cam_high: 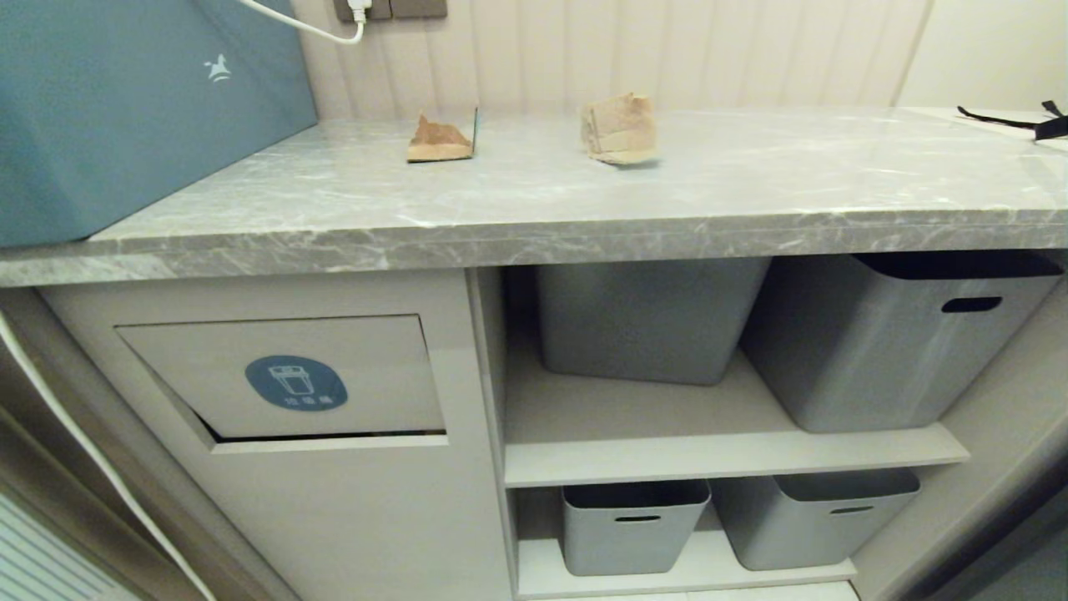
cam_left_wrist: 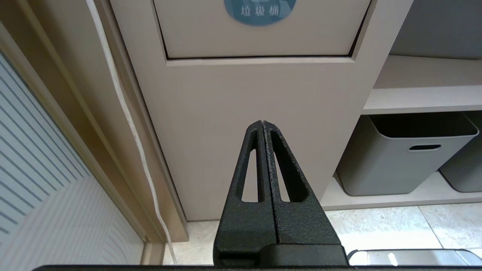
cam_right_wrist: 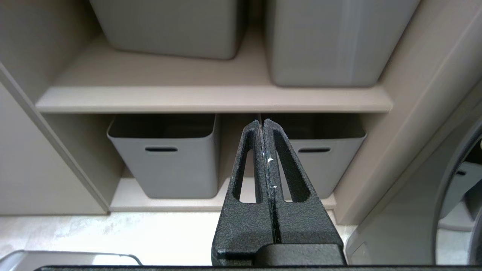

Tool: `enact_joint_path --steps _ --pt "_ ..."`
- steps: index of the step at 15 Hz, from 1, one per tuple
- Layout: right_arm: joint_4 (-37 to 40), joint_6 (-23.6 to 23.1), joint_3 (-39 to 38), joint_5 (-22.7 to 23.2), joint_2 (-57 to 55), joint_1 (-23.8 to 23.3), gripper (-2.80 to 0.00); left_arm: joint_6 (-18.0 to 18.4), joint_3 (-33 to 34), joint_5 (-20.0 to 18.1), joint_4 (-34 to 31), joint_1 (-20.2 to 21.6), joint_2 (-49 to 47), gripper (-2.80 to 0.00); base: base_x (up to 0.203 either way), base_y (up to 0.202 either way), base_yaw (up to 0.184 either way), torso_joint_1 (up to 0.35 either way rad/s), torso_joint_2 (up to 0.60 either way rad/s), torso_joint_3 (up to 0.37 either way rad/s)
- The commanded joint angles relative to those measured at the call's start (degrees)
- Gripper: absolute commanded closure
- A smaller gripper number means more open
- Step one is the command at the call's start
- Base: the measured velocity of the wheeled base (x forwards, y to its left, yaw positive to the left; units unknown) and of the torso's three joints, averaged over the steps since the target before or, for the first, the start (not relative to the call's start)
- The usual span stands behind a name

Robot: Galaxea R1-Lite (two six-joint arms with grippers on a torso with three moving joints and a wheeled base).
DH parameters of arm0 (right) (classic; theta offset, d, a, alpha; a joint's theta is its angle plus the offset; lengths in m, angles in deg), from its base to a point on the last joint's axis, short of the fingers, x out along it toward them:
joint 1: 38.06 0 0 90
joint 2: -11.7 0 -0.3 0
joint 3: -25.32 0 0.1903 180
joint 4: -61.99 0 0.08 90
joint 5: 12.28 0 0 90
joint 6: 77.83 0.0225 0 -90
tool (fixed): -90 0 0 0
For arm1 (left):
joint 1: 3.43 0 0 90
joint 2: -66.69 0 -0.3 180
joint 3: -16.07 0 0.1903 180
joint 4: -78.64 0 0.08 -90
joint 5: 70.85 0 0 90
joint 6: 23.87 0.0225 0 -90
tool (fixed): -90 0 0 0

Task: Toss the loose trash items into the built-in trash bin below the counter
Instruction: Pick up the garbage

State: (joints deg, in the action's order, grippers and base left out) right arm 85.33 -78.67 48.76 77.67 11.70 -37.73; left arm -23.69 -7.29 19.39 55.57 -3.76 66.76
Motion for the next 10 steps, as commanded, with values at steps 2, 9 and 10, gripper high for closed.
enact_joint_path --steps 2,9,10 --pt "0.2 0.05 -0.07 -0.04 0.09 0.02 0.0 -0.01 0.0 0.02 0.05 -0.02 -0.07 0.0 0.0 0.0 0.0 0.071 -0.27 -0.285" --pt "0.2 0.05 -0.07 0.05 0.09 0.02 0.0 -0.09 0.0 0.02 0.05 -0.02 -0.07 0.0 0.0 0.0 0.0 0.186 -0.5 -0.293" --pt "0.2 0.14 -0.07 0.01 0.09 0.02 0.0 -0.09 0.0 0.02 0.05 -0.02 -0.07 0.0 0.0 0.0 0.0 0.183 -0.46 -0.281"
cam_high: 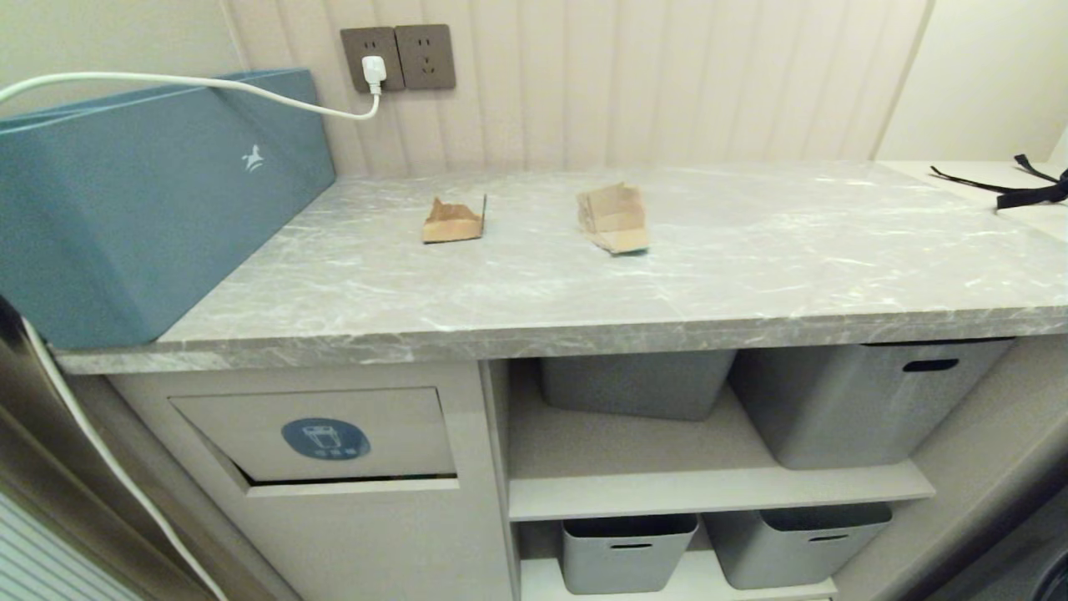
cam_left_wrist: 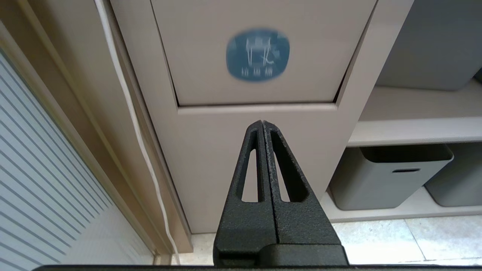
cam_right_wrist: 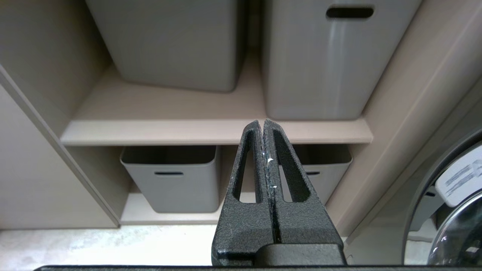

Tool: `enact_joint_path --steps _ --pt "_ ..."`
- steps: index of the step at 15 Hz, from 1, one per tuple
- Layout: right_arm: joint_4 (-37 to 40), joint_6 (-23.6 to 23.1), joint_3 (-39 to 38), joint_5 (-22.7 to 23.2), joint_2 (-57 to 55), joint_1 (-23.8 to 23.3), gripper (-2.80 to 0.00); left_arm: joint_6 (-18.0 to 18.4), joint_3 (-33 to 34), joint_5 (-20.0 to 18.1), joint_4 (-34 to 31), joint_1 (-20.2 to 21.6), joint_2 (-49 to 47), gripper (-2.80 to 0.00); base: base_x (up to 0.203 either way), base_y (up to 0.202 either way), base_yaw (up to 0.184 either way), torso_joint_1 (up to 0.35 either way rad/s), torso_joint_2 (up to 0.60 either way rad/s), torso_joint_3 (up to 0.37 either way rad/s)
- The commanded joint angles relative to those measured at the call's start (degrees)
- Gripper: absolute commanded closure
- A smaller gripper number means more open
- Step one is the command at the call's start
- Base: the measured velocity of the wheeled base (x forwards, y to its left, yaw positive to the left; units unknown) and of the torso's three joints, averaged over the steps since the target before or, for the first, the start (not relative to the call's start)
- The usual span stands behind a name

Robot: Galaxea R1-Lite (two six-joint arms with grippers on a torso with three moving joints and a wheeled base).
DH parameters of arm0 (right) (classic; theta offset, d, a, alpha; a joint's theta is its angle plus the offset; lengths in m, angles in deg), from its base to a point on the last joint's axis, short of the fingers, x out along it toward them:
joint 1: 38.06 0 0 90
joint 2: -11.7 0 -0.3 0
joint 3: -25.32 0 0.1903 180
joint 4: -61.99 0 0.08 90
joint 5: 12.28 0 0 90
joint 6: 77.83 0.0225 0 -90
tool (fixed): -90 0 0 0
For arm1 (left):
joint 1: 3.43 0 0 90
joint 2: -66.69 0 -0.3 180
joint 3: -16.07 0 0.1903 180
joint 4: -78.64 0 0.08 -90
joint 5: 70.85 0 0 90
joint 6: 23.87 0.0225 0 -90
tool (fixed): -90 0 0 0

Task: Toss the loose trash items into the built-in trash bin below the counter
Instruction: Pick up the garbage

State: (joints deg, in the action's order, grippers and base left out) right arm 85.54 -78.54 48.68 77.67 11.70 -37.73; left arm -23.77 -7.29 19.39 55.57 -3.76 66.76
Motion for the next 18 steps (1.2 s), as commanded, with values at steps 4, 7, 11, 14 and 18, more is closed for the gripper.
enact_joint_path --steps 4,7,11,14,18 --pt "-0.01 0.09 0.0 -0.04 0.09 0.02 0.0 -0.01 0.0 0.02 0.05 -0.02 -0.07 0.0 0.0 0.0 0.0 0.203 -0.48 -0.281" --pt "-0.01 0.09 0.0 -0.04 0.09 0.02 0.0 -0.1 0.0 0.02 0.05 -0.02 -0.07 0.0 0.0 0.0 0.0 0.21 -0.49 -0.282" --pt "-0.01 0.27 0.0 0.05 0.09 0.02 0.0 -0.01 0.0 0.02 0.05 -0.02 -0.07 0.0 0.0 0.0 0.0 0.236 -0.51 -0.287" --pt "-0.01 0.36 0.0 -0.04 0.09 0.02 0.0 -0.01 -0.09 -0.05 -0.02 -0.11 -0.07 0.0 0.0 0.0 0.0 0.248 -0.54 -0.287" --pt "-0.01 0.44 0.0 -0.04 0.09 0.02 0.0 0.08 -0.09 -0.07 -0.13 -0.06 -0.07 0.0 0.0 0.0 0.0 0.268 -0.57 -0.305"
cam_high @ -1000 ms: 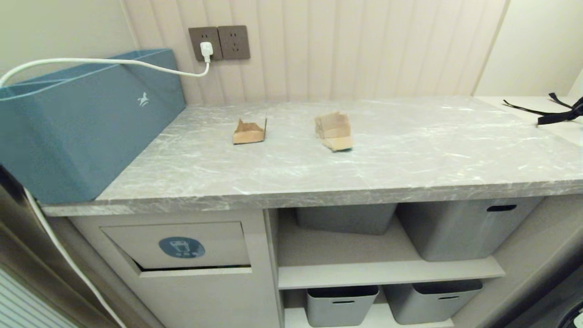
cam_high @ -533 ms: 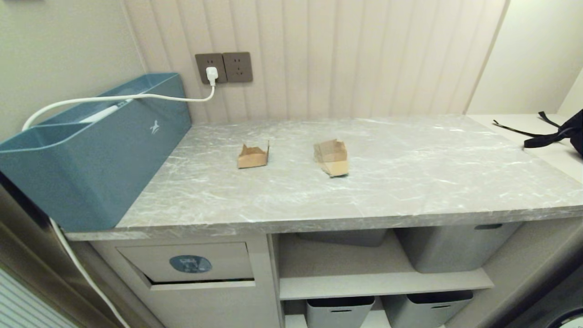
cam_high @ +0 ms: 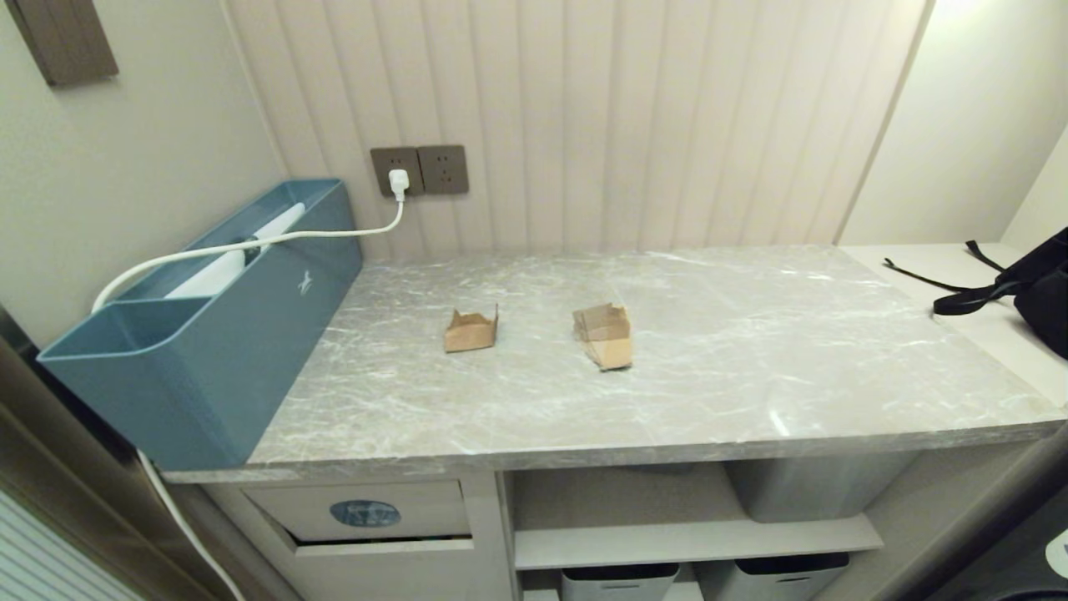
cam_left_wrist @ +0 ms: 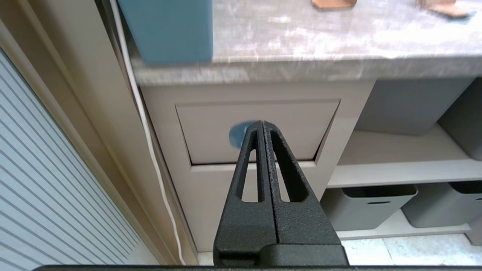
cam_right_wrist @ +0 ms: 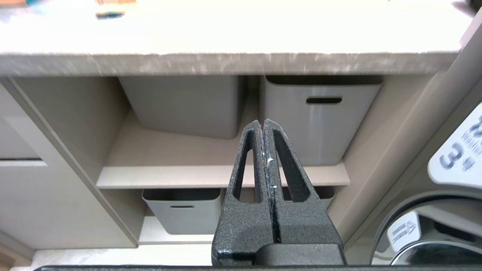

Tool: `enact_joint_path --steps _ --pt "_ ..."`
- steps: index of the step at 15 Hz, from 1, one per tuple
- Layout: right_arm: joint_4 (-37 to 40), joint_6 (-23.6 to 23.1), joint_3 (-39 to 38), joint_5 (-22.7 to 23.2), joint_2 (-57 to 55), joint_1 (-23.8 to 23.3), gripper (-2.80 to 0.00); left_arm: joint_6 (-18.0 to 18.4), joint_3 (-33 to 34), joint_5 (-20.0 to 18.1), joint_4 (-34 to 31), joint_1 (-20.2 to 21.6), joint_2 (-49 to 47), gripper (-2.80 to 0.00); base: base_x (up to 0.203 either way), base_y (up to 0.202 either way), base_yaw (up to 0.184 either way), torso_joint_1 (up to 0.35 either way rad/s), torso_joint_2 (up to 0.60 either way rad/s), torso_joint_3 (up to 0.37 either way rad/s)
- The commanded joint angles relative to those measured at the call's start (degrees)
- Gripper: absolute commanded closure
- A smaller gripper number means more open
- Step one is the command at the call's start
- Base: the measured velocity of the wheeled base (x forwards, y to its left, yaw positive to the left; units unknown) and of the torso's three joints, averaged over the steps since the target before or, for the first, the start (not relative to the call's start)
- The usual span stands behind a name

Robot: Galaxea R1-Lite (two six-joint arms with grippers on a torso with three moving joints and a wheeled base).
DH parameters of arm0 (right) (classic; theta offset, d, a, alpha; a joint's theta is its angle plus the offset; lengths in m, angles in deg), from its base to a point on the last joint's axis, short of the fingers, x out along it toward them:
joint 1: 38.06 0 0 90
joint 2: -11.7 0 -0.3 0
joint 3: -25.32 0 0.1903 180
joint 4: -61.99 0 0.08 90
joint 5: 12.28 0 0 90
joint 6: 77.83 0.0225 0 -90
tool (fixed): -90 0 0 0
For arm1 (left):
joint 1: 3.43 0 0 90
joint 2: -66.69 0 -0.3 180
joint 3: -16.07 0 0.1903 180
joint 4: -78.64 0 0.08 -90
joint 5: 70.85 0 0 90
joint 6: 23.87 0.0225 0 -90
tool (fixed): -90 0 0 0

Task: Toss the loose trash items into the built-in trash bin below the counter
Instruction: Pick up the garbage

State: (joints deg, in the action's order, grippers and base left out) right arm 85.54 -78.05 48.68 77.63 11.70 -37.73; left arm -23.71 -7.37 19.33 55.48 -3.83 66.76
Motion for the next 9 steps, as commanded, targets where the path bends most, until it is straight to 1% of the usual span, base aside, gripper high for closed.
enact_joint_path --steps 1,2,3,4,5,6,7,9 --pt "-0.01 -0.13 0.0 0.08 0.09 0.02 0.0 0.02 -0.01 -0.01 -0.03 -0.04 -0.07 0.0 0.0 0.0 0.0 0.284 -0.58 -0.316" --pt "-0.09 -0.13 0.0 0.09 0.09 0.02 0.0 0.26 -0.01 -0.01 -0.03 -0.04 -0.07 0.0 0.0 0.0 0.0 0.297 -0.61 -0.321" --pt "-0.09 0.04 0.0 0.09 0.09 0.02 0.0 1.48 -0.14 -0.32 0.21 -0.04 -0.07 0.0 0.0 0.0 0.0 0.194 -0.39 -0.19" --pt "-0.09 0.04 0.0 0.09 0.09 0.03 0.0 2.58 -1.73 -1.27 0.05 -0.03 -0.34 0.0 0.0 0.0 0.0 0.102 -0.21 -0.108" --pt "-0.09 0.04 0.0 0.09 0.09 0.02 0.0 2.89 -4.85 -2.95 -0.22 -0.03 -1.69 0.0 0.0 0.0 0.0 0.044 -0.08 -0.046" --pt "-0.09 0.04 0.0 0.09 0.09 0.02 0.0 3.05 -7.74 -5.06 -0.33 -0.07 -4.83 0.0 0.0 0.0 0.0 0.017 -0.03 -0.007" --pt "-0.09 0.04 0.0 0.09 0.09 0.02 0.0 3.09 -11.68 -7.94 -0.35 -0.27 -9.99 0.0 0.0 0.0 0.0 0.0 0.0 0.0" --pt "-0.09 0.04 0.0 0.09 0.09 0.03 0.0 2.99 -22.55 -15.53 -0.63 -0.65 -24.39 0.0 0.0 0.0 0.0 0.0 0.0 0.0"
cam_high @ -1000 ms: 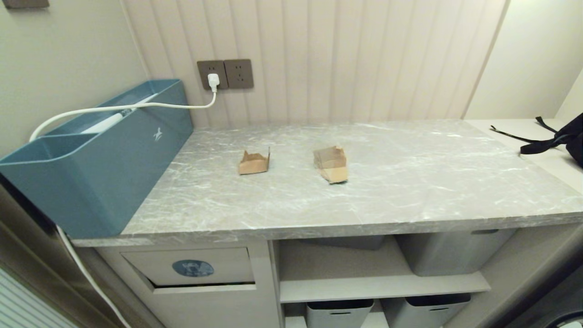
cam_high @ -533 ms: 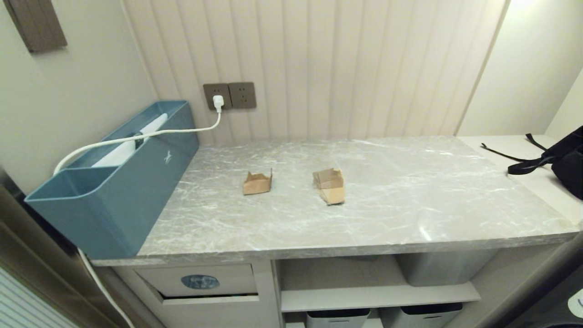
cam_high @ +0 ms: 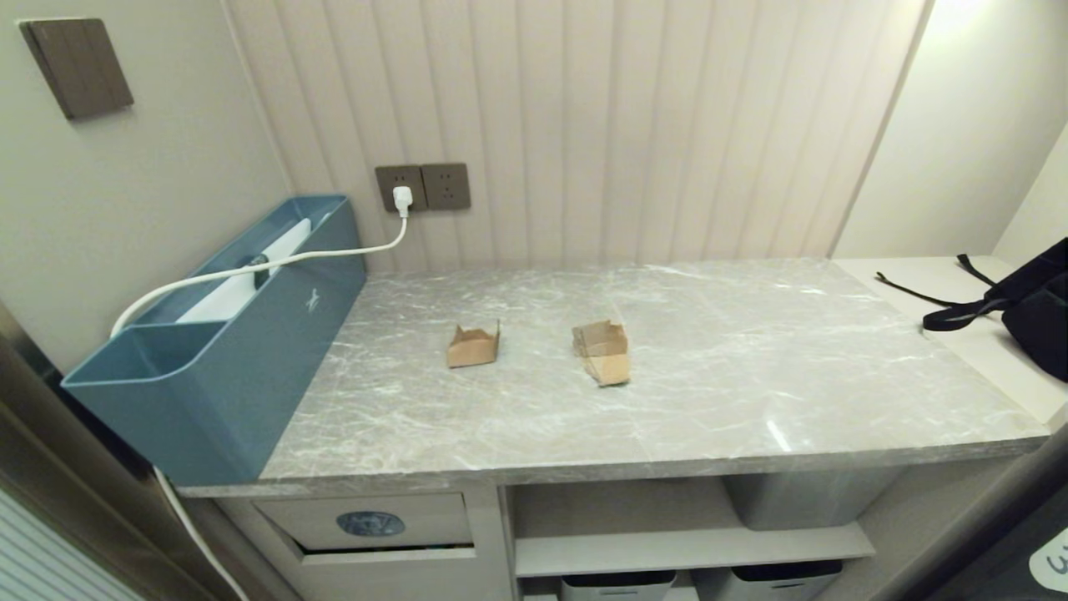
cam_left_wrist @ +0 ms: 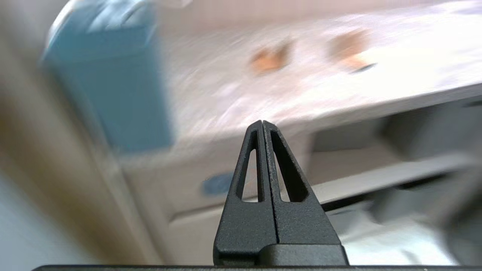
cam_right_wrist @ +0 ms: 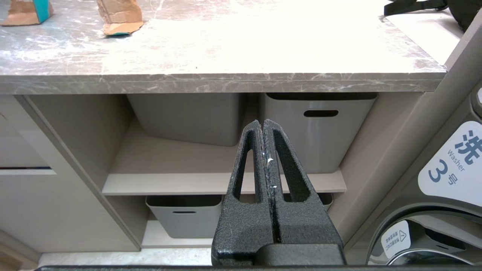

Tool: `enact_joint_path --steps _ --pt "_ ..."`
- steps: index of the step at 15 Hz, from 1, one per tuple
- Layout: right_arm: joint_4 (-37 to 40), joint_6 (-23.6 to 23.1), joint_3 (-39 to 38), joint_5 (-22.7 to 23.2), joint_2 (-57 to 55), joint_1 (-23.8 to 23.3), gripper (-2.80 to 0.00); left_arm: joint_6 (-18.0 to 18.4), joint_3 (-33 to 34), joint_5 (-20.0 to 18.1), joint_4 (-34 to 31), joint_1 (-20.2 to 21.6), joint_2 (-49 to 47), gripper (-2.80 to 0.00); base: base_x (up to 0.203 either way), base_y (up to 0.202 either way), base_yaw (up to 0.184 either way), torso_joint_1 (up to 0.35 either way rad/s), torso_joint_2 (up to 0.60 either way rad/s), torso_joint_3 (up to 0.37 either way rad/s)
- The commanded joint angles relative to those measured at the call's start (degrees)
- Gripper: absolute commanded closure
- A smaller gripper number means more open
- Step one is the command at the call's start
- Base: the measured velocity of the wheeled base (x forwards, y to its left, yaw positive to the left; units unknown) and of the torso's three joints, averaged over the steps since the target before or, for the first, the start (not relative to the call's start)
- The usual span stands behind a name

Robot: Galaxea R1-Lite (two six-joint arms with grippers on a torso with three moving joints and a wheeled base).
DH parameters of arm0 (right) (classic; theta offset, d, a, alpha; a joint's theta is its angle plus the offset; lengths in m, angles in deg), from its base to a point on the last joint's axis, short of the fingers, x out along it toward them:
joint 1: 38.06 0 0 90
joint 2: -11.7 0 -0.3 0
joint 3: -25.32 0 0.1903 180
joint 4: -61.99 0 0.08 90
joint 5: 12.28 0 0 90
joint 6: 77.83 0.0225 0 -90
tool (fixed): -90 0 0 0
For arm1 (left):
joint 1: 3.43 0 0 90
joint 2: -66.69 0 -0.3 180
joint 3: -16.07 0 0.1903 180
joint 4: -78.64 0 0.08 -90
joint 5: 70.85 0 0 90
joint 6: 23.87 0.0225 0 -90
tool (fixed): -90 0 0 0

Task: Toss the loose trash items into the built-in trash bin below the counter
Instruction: Pick up the garbage

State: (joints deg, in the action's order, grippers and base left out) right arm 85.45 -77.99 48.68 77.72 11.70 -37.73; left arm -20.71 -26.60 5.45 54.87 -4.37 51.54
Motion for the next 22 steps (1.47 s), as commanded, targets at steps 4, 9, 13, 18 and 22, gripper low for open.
enact_joint_path --steps 4,9,13,18,22 --pt "-0.01 -0.02 0.0 0.0 0.09 0.02 0.0 0.05 -22.75 -13.24 -0.09 -2.27 -39.19 0.0 0.0 0.0 0.0 0.0 0.0 0.0" --pt "-0.01 -0.02 0.0 0.0 0.09 0.02 0.0 -0.48 -30.7 -15.76 5.39 -10.32 -62.8 -2.8 0.0 0.0 0.0 0.0 0.0 0.0" --pt "-0.01 -0.02 0.0 0.0 0.09 0.02 0.0 -4.23 -40.67 -8.94 8.71 -18.8 -78.7 -2.8 0.0 0.0 0.0 0.0 0.0 0.0" --pt "-0.01 -0.02 0.0 0.0 0.09 0.02 0.0 -4.78 -63.31 13.71 9.34 -25.51 -99.95 -2.8 0.0 0.0 0.0 0.0 0.0 0.0" --pt "-0.01 -0.02 0.0 0.0 0.09 0.02 0.0 -4.34 -75.7 26.76 8.74 -26.34 -112.39 -2.8 0.0 0.0 0.0 0.0 0.0 0.0"
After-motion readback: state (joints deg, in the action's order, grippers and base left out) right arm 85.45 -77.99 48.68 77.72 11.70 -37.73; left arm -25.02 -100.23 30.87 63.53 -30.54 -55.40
